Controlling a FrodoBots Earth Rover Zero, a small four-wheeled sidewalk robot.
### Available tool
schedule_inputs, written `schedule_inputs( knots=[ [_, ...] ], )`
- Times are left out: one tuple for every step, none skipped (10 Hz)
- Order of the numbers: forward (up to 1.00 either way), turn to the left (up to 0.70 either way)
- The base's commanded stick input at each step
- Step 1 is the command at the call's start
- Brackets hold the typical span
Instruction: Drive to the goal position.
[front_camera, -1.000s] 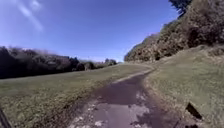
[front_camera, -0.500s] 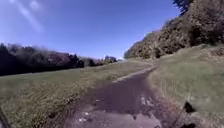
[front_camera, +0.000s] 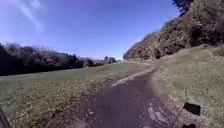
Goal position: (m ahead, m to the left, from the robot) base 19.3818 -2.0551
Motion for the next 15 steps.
schedule_inputs(
  knots=[
    [0.7, 0.0],
    [0.7, 0.0],
    [0.7, 0.0],
    [0.7, 0.0],
    [0.7, 0.0],
    [0.7, 0.0],
    [0.7, 0.0],
    [0.7, 0.0],
    [0.7, 0.0],
    [0.7, 0.0],
    [0.7, 0.0],
    [0.7, 0.0],
    [0.7, 0.0],
    [0.7, 0.0],
    [0.7, 0.0]
  ],
)
